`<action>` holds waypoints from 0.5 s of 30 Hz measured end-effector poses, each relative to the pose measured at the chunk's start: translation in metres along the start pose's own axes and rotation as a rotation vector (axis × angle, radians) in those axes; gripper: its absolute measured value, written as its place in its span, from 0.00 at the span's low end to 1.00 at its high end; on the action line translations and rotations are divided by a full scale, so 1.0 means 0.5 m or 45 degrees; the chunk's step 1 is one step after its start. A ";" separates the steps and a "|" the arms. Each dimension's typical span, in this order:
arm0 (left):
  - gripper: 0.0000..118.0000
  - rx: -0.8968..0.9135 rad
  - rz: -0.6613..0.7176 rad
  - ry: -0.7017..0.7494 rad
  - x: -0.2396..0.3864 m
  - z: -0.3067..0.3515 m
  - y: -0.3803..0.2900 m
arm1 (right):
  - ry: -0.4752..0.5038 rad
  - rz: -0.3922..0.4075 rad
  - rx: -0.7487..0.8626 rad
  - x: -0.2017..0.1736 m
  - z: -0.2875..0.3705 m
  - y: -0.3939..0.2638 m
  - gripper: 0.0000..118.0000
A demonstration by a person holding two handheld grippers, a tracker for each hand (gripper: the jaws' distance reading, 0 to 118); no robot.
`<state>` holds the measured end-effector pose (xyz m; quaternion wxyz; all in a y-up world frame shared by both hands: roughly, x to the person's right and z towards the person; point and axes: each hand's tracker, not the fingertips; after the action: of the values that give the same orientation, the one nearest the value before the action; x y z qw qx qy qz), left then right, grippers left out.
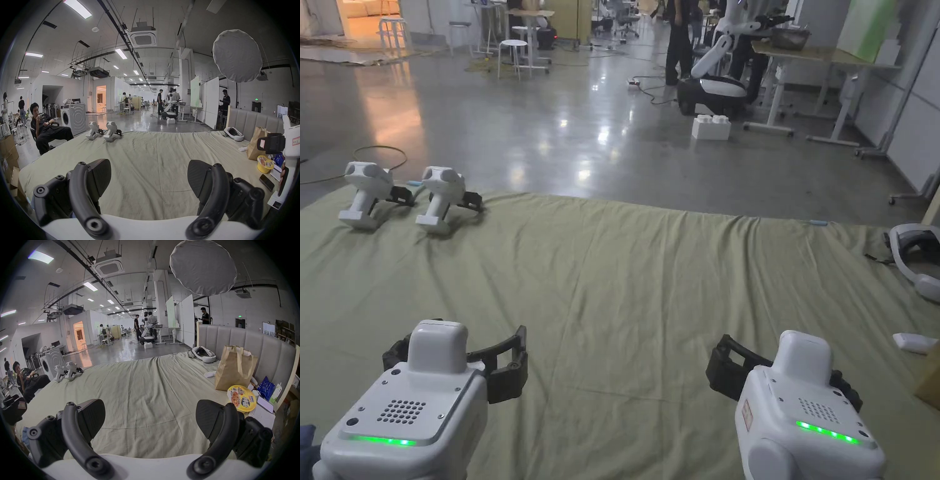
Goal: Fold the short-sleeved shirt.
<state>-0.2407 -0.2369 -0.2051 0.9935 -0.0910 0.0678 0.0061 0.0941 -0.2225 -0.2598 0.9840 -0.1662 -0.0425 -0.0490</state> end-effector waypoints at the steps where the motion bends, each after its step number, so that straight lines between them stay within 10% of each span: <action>1: 0.88 0.001 0.000 -0.002 0.000 0.001 0.000 | -0.001 0.003 0.001 -0.001 0.000 0.000 0.97; 15: 0.88 -0.010 -0.005 -0.024 0.005 0.006 -0.006 | 0.035 0.065 0.003 -0.012 0.007 -0.006 0.97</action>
<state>-0.2376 -0.2394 -0.2021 0.9937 -0.0951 0.0583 0.0053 0.0878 -0.2234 -0.2560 0.9856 -0.1652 -0.0248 -0.0261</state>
